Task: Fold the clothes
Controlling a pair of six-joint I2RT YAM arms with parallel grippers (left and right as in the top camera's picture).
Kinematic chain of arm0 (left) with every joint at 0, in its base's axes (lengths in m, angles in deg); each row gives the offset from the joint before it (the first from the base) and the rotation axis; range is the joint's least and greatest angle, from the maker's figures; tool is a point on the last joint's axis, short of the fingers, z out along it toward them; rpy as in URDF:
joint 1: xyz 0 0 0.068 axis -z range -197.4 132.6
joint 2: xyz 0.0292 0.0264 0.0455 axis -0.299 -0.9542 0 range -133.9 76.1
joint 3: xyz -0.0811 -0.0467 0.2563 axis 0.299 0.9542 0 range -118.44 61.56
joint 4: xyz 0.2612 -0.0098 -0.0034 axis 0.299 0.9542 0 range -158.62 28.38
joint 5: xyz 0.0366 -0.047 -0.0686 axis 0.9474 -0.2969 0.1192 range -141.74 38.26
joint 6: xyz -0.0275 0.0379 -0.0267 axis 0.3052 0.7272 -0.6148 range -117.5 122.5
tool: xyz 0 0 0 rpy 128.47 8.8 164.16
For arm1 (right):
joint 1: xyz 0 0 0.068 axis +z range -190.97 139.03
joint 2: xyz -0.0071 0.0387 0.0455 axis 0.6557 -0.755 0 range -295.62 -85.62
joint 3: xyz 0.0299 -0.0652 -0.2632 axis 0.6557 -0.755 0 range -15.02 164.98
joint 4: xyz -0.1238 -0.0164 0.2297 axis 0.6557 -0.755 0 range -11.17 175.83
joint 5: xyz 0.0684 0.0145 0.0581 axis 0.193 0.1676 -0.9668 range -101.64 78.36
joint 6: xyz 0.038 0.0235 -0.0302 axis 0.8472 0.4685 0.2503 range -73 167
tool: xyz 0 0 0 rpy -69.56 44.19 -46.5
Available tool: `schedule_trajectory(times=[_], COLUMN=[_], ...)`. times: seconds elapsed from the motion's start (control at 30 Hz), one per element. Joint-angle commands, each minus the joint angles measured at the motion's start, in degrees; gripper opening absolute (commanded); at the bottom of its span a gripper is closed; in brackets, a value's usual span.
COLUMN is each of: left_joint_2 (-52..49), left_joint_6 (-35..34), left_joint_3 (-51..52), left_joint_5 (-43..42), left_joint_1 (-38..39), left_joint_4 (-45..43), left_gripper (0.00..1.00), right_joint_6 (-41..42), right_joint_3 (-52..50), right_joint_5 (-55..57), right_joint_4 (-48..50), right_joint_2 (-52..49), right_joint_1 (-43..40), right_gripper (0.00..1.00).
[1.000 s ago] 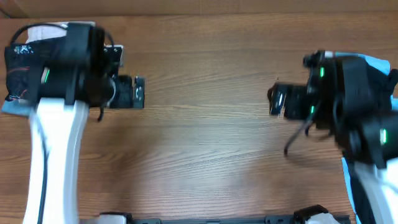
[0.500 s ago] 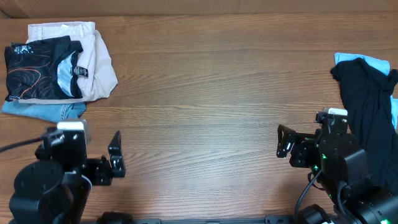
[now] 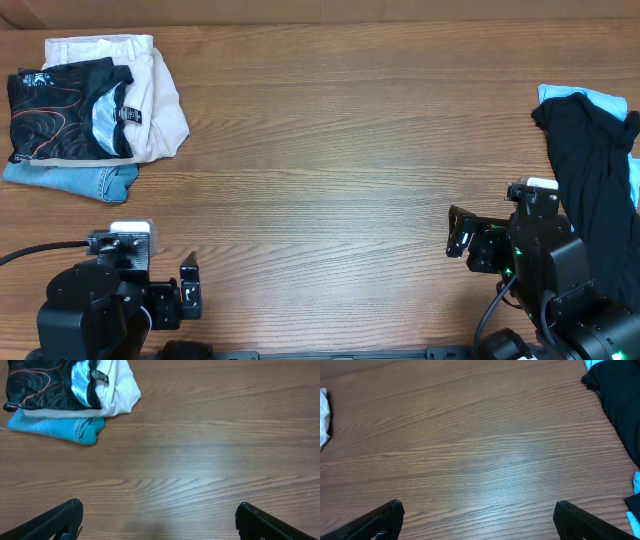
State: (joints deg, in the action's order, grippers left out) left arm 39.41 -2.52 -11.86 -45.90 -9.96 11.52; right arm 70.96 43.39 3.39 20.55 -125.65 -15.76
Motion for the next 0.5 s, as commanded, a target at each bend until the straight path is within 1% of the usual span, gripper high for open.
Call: schedule_trajectory(times=[0.0, 0.13, 0.3, 0.47], left_joint_2=[0.4, 0.4, 0.4, 0.4], left_joint_6=[-0.3, -0.3, -0.3, -0.3], left_joint_3=[0.3, 0.3, 0.3, 0.3], left_joint_5=[0.6, 0.5, 0.6, 0.5], left_joint_1=[0.3, 0.3, 0.3, 0.3], left_joint_4=[0.0, 0.0, 0.0, 0.0], left_gripper=[1.00, 1.00, 1.00, 1.00], right_joint_6=[0.3, 0.3, 0.3, -1.6], right_joint_3=[-0.3, -0.3, -0.3, -1.3], right_joint_5=[0.8, 0.8, 0.3, 0.3], right_joint_4=[0.2, 0.2, -1.1, 0.9], right_joint_2=[0.2, 0.2, 1.1, 7.2], right_joint_1=[0.3, -1.8, -12.5, -20.0], right_gripper=[1.00, 1.00, 1.00, 1.00])
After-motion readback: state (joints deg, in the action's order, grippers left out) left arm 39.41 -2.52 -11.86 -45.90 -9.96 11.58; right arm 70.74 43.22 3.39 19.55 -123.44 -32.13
